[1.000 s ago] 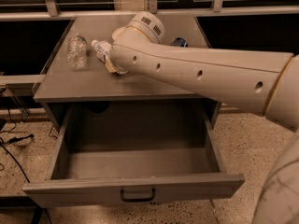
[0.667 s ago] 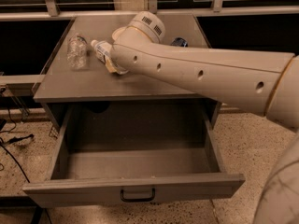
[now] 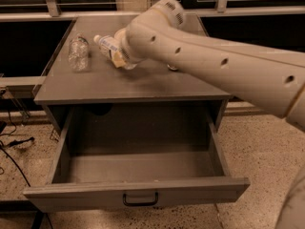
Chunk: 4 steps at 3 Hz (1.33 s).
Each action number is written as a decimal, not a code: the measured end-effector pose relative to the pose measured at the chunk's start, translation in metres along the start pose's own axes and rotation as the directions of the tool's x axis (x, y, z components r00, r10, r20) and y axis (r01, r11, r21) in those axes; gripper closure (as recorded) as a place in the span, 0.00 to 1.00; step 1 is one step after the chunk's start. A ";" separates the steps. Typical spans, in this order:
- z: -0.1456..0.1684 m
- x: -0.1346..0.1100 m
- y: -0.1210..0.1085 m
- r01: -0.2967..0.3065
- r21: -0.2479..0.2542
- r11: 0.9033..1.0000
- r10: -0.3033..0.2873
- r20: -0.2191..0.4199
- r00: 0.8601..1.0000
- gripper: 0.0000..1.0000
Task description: Place blue plastic bottle into top drawer
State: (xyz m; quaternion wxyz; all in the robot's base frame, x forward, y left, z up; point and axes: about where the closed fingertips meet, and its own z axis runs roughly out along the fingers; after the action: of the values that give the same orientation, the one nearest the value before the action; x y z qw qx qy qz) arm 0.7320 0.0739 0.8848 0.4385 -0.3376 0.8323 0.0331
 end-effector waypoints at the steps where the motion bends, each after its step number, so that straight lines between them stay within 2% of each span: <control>1: -0.027 -0.007 -0.017 -0.040 -0.085 0.996 0.040 -0.002 0.999 1.00; 2: -0.051 -0.003 -0.024 -0.075 -0.230 0.970 0.074 -0.014 0.997 1.00; 3: -0.071 -0.014 -0.019 -0.050 -0.298 0.953 0.053 0.002 0.999 1.00; 4: -0.068 -0.010 -0.018 -0.045 -0.322 0.946 0.049 0.003 0.999 1.00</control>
Offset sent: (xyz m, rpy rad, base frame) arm -0.0689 -0.0530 0.0700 0.0382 0.1340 0.6281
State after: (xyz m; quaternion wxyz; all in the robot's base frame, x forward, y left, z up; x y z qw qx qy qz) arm 0.6985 0.0417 0.9386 0.3815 -0.3844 0.8210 0.1806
